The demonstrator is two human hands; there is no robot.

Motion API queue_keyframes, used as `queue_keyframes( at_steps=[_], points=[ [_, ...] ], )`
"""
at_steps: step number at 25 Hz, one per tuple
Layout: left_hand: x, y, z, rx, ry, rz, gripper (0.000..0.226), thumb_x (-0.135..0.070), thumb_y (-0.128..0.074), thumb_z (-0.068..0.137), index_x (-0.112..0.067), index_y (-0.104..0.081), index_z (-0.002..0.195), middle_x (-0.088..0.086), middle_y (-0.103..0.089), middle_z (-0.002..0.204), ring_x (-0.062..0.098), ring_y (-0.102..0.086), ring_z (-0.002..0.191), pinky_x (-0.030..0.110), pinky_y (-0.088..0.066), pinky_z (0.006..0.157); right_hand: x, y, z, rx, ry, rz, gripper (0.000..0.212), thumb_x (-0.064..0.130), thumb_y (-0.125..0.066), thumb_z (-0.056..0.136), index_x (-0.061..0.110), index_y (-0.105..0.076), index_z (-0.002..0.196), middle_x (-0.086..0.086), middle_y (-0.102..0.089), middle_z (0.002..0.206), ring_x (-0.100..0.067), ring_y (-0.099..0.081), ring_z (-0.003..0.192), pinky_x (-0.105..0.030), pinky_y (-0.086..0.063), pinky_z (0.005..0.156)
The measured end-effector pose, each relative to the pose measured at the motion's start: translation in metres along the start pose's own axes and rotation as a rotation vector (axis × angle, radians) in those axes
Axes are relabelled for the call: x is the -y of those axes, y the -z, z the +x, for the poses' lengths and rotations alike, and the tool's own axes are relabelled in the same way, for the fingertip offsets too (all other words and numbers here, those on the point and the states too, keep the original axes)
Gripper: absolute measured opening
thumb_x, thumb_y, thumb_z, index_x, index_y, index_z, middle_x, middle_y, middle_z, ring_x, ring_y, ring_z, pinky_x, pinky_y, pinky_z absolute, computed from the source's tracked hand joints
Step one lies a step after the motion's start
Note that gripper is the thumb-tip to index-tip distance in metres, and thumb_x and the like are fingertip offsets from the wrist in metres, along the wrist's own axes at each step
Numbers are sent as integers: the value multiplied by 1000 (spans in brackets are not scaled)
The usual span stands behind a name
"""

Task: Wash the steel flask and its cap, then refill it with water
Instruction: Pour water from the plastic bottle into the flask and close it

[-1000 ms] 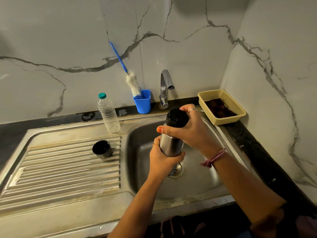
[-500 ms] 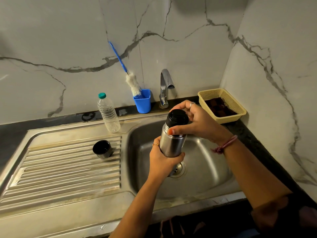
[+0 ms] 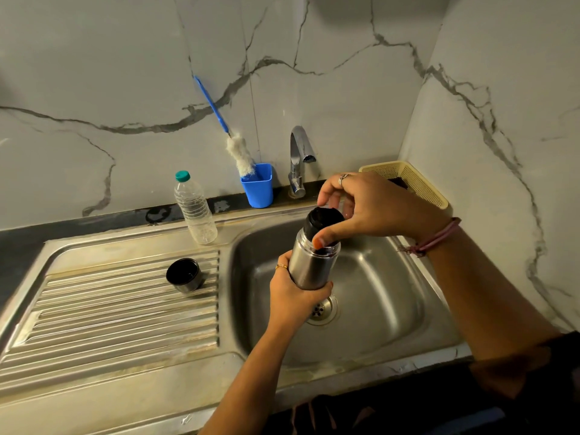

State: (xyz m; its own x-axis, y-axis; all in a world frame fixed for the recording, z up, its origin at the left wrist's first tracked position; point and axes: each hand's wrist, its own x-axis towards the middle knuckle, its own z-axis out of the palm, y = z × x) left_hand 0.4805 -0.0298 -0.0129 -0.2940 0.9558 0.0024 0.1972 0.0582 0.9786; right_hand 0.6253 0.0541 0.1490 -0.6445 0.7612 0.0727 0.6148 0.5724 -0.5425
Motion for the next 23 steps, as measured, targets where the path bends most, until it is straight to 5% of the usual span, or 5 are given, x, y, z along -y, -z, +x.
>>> queue_keyframes(
  at_steps=[6, 10, 17, 20, 23],
  points=[
    [4, -2, 2, 17, -1, 2, 67, -9, -90, 61, -34, -48, 107, -10, -63, 100, 2, -62, 87, 15, -51, 72, 2, 12, -5, 198, 95, -4, 60, 23, -83, 70, 33, -59, 124, 20, -61, 115, 9, -58, 97, -3, -44, 75],
    [9, -2, 1, 12, 25, 8, 64, -10, -90, 59, -37, -49, 100, -6, -64, 96, 15, -65, 84, 31, -56, 70, 7, 5, -2, 143, 51, -157, 57, 40, -83, 66, 27, -61, 117, 20, -63, 88, 19, -53, 71, 1, -38, 62],
    [10, -3, 0, -3, 17, 25, 65, -11, -90, 59, -38, -48, 101, -9, -65, 98, 6, -64, 84, 16, -49, 68, 6, -14, -1, 1, -137, -365, 71, 81, -55, 61, 19, -55, 95, 9, -58, 77, -4, -52, 68, -21, -42, 60],
    [10, -1, 2, -13, 0, 48, 66, -11, -90, 58, -39, -48, 100, -12, -64, 97, 4, -62, 84, 17, -50, 69, 4, 7, -5, 363, -95, 27, 78, 48, -76, 70, 31, -41, 138, 16, -57, 123, -1, -56, 105, -20, -47, 89],
    [12, -1, 2, -4, 3, 47, 67, -12, -90, 58, -39, -48, 102, -12, -64, 98, 5, -63, 86, 24, -54, 72, 1, 8, -5, 282, 91, -55, 59, 32, -79, 74, 30, -56, 129, 14, -61, 122, 0, -57, 108, -16, -46, 92]
  ],
)
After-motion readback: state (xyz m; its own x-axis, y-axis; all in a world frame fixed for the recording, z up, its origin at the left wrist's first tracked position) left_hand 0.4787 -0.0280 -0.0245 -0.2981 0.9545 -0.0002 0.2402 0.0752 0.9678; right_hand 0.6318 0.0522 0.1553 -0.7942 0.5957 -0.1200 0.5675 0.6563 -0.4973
